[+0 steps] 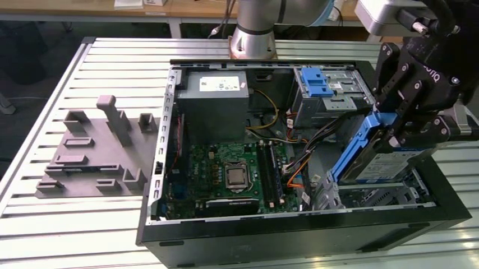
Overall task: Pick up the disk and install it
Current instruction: 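Insert the disk into the insertion slot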
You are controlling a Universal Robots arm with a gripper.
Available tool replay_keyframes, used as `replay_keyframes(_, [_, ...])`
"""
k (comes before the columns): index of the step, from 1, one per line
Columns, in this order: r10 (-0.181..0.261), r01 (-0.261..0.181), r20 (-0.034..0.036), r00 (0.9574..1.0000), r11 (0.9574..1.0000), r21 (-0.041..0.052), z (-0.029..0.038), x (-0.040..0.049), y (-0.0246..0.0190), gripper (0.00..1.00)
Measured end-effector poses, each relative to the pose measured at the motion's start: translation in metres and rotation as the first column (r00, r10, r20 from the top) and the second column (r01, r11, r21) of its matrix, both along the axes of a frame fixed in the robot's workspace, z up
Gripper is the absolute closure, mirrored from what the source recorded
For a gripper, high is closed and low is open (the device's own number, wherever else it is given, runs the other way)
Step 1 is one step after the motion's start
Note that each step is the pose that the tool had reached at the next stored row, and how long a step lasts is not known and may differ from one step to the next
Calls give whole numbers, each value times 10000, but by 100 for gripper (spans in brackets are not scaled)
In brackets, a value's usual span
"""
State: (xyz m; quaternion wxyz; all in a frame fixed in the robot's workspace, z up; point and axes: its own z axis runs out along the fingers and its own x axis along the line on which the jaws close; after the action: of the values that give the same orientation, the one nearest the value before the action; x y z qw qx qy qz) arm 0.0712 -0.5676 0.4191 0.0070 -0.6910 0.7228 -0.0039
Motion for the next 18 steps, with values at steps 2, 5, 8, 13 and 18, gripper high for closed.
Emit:
replay_keyframes(2, [0,0,0,10000,10000,0,-10,0,0,64])
replay_keyframes(5, [1,-1,0,10000,10000,0,-26,0,-1,64])
replay_keyframes(8, [0,0,0,10000,10000,1,-44,0,-3,64])
replay_keyframes(13, [0,0,0,10000,10000,1,-85,0,-6,64])
replay_keyframes(18, [0,0,0,10000,10000,-1,-124,0,-10,64])
